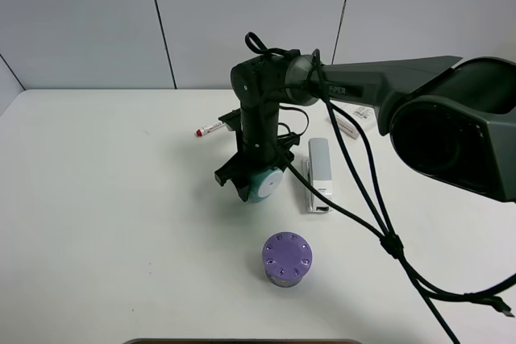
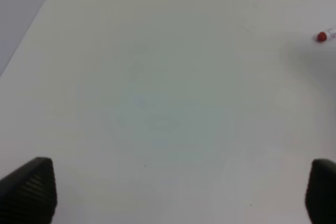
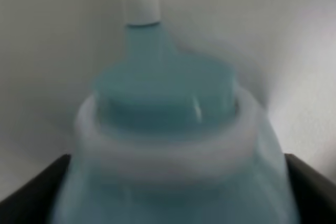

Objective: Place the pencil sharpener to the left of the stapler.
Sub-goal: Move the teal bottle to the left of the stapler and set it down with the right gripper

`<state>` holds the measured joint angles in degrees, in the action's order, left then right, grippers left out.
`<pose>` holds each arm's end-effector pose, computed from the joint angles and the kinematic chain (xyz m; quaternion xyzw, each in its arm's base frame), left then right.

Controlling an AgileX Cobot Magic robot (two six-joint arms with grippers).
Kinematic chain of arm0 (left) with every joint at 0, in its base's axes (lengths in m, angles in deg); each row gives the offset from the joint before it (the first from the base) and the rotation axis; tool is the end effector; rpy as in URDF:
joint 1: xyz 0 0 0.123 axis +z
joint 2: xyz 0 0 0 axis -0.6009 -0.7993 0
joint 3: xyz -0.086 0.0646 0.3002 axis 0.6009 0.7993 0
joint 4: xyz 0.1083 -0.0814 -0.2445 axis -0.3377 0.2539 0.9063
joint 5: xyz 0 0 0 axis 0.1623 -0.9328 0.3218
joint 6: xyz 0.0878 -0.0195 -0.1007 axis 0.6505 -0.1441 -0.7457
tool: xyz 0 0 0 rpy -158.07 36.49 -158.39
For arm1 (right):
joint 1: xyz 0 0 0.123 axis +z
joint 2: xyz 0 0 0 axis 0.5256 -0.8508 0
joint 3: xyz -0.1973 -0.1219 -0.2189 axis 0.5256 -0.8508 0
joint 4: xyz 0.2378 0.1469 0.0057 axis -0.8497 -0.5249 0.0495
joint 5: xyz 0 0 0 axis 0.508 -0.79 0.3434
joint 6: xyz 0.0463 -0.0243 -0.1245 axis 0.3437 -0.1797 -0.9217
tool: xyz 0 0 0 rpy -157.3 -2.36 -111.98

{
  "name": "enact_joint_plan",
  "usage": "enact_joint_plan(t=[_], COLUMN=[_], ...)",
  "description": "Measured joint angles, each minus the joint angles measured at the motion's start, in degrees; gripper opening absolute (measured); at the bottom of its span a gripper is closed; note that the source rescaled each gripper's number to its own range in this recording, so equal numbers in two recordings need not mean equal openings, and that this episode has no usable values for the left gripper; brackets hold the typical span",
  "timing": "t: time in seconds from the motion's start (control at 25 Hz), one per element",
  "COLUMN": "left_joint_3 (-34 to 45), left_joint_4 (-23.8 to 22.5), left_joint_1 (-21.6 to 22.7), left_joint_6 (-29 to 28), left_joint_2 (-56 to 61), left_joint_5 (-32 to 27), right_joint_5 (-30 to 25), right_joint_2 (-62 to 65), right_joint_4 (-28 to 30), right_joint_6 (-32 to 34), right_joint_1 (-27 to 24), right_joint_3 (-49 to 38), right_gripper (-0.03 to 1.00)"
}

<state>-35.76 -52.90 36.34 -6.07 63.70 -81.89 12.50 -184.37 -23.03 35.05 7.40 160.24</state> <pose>0.0232 0.0065 0.2739 -0.0263 0.8483 0.0077 0.5288 0.3875 0.3229 0.0796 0.3133 -0.9494 -0.0202 0.0110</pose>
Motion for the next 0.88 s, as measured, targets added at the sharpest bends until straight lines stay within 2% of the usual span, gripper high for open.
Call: enact_joint_plan(t=[0.04, 0.08, 0.16, 0.36, 0.88], left_joint_3=[0.00, 0.00, 0.00, 0.00, 0.00], left_joint_4=[0.00, 0.00, 0.00, 0.00, 0.00], left_joint_1=[0.00, 0.00, 0.00, 0.00, 0.00], left_joint_6=[0.00, 0.00, 0.00, 0.00, 0.00], left_joint_2=[0.00, 0.00, 0.00, 0.00, 0.00], left_joint_5=[0.00, 0.00, 0.00, 0.00, 0.00], right_joint_5=[0.00, 0.00, -0.18, -0.22, -6.02], right_joint_2=[0.00, 0.00, 0.00, 0.00, 2.20], right_joint_4=[0.00, 0.00, 0.00, 0.00, 0.00], right_joint_6=[0.06, 0.06, 0.10, 0.10, 0.10], right_joint_1=[0.00, 0.00, 0.00, 0.00, 0.00], right_joint_3=[0.00, 0.00, 0.00, 0.00, 7.38], right_gripper=[0.59, 0.72, 0.83, 0.89, 0.89])
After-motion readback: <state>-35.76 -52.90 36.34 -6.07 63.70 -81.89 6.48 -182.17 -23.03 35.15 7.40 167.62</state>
